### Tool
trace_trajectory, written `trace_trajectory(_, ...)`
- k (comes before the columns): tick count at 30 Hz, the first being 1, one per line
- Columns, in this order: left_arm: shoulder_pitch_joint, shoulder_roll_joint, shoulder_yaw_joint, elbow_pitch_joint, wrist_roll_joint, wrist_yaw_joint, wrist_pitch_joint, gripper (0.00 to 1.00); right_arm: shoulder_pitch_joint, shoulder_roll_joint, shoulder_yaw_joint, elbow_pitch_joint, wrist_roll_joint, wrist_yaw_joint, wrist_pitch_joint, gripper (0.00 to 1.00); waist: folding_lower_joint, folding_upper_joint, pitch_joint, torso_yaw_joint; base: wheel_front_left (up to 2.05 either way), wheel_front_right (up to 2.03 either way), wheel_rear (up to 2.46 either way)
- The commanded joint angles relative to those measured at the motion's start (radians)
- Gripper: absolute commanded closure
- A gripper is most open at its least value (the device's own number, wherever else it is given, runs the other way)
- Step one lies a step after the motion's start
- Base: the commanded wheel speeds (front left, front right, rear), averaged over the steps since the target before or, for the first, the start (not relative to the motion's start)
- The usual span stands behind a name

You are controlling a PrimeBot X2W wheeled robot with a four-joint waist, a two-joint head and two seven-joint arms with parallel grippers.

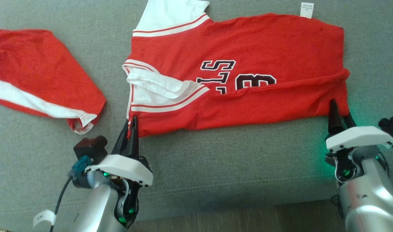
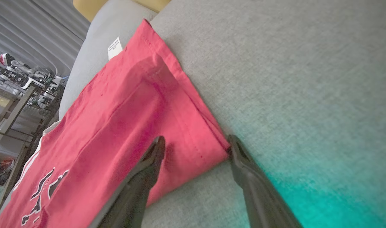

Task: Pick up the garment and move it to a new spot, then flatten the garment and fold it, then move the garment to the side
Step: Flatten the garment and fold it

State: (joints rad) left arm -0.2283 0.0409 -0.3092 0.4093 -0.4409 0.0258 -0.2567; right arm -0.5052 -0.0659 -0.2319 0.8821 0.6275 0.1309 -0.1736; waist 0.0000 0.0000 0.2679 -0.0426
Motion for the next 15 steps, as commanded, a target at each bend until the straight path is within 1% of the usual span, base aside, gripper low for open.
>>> trace_trajectory(1, -0.027, 0.009, 0.027, -0.037, 0.007, 0.002, -0.005, 1.0, -0.019, 0.001, 0.028, 0.009, -0.009, 0.0, -0.003, 0.0, 0.0, 0.0, 0.007, 0.005, 0.0, 0.0, 0.0)
trace_trajectory(2, -0.029, 0.009, 0.025, -0.036, 0.007, 0.003, -0.005, 1.0, -0.026, 0.0, 0.03, 0.02, -0.01, 0.0, -0.004, 0.0, 0.0, 0.0, 0.009, 0.007, 0.0, 0.0, 0.0)
trace_trajectory(3, -0.031, 0.009, 0.025, -0.036, 0.007, 0.004, -0.005, 1.0, -0.033, 0.0, 0.034, 0.029, -0.008, 0.0, -0.002, 0.33, 0.0, 0.0, 0.011, 0.007, 0.0, 0.0, 0.0)
trace_trajectory(4, -0.032, 0.009, 0.025, -0.035, 0.008, 0.004, -0.005, 1.0, -0.038, 0.0, 0.043, 0.034, -0.01, 0.0, -0.003, 1.0, 0.0, 0.0, 0.012, 0.007, 0.0, 0.0, 0.0)
trace_trajectory(7, -0.031, 0.009, 0.03, -0.028, 0.01, 0.006, -0.005, 1.0, -0.043, -0.007, 0.063, 0.041, -0.015, 0.0, -0.016, 1.0, 0.0, 0.0, 0.01, 0.002, 0.0, 0.0, 0.0)
trace_trajectory(12, -0.021, 0.009, 0.044, -0.003, 0.017, 0.003, -0.005, 1.0, -0.032, -0.038, 0.086, 0.05, -0.033, 0.0, -0.035, 1.0, 0.0, 0.0, -0.015, -0.01, 0.0, 0.0, 0.0)
trace_trajectory(15, -0.005, 0.009, 0.041, 0.03, 0.016, -0.015, -0.005, 1.0, -0.011, -0.062, 0.102, 0.041, -0.033, 0.0, -0.027, 1.0, 0.0, 0.0, -0.038, -0.015, 0.0, 0.0, 0.0)
